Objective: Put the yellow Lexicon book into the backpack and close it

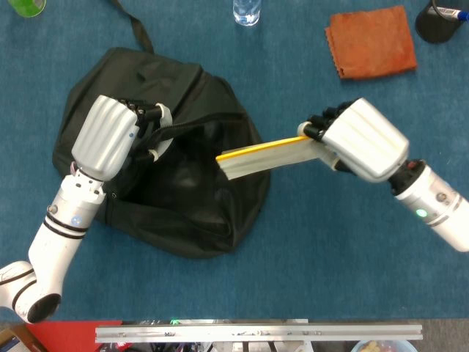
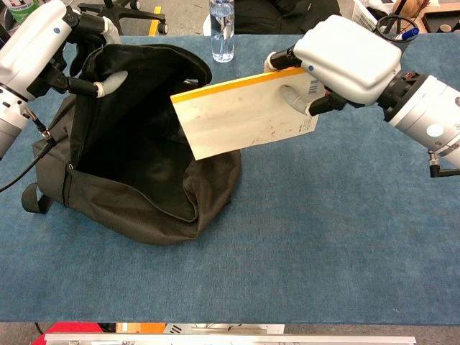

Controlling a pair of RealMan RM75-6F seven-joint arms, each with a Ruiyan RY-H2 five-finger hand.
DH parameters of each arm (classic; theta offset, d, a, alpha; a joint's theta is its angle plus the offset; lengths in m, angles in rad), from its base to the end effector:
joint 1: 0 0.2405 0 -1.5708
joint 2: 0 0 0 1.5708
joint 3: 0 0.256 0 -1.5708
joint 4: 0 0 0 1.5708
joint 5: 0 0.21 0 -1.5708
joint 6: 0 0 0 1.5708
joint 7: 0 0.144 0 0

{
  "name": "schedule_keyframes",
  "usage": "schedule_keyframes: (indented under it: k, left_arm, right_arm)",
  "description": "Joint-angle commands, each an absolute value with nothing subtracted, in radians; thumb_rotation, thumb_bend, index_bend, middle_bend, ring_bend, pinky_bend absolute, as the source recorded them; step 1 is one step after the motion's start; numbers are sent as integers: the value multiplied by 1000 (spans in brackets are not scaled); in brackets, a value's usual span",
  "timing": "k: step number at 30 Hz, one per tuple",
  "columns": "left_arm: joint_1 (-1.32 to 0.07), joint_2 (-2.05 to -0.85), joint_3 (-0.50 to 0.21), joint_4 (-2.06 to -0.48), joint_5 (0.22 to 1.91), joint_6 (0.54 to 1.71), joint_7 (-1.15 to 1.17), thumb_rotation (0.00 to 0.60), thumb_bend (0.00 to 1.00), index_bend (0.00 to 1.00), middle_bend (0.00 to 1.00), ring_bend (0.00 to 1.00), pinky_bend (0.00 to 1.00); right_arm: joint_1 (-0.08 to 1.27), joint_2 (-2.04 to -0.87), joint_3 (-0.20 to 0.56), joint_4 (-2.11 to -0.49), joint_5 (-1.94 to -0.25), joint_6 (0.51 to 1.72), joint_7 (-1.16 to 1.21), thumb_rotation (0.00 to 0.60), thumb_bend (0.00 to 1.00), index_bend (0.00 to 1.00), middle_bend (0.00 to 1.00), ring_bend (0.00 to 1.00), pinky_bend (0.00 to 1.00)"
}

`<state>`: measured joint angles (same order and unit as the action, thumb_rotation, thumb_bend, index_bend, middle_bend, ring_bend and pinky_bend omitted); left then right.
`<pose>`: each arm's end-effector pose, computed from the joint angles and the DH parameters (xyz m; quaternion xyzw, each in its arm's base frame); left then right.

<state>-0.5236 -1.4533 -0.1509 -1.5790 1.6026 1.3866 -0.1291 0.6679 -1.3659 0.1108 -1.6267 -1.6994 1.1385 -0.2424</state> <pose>-0.1485 0.2883 0.0588 -0.6260 -0.3557 -0.6084 0.3338 -0.1145 -0.2923 0.0384 0.7989 -0.1662 0.4707 0.3357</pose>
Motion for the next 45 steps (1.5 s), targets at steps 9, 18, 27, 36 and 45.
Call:
schedule_keyframes:
  k: [9, 18, 27, 36, 45]
  left_arm:
    - [-539, -1456, -173, -1560, 1563, 1360, -140, 600, 329, 658, 729, 741, 815]
    - [-543, -1436, -185, -1571, 1547, 1352, -158, 600, 329, 657, 729, 740, 815]
    - [-544, -1419, -189, -1583, 1536, 1345, -168, 600, 329, 656, 729, 740, 815]
    - [-545, -1407, -190, -1594, 1530, 1342, -173, 600, 329, 656, 728, 740, 815]
    - [-545, -1400, -189, -1602, 1526, 1338, -167, 600, 329, 655, 728, 740, 815]
  right_arm:
    - [745, -1537, 119, -1534, -1748, 1104, -353, 600, 505, 913, 729, 694, 817]
    - [815, -1678, 138, -1388, -1799, 1110, -408, 600, 499, 917, 730, 694, 817]
    - [860, -1781, 152, -1258, -1827, 1150, -436, 600, 483, 922, 730, 694, 817]
    - [888, -1849, 153, -1128, -1836, 1190, -448, 600, 474, 927, 730, 694, 817]
    - [919, -1892, 121, -1056, -1829, 1149, -454, 600, 471, 928, 730, 694, 817]
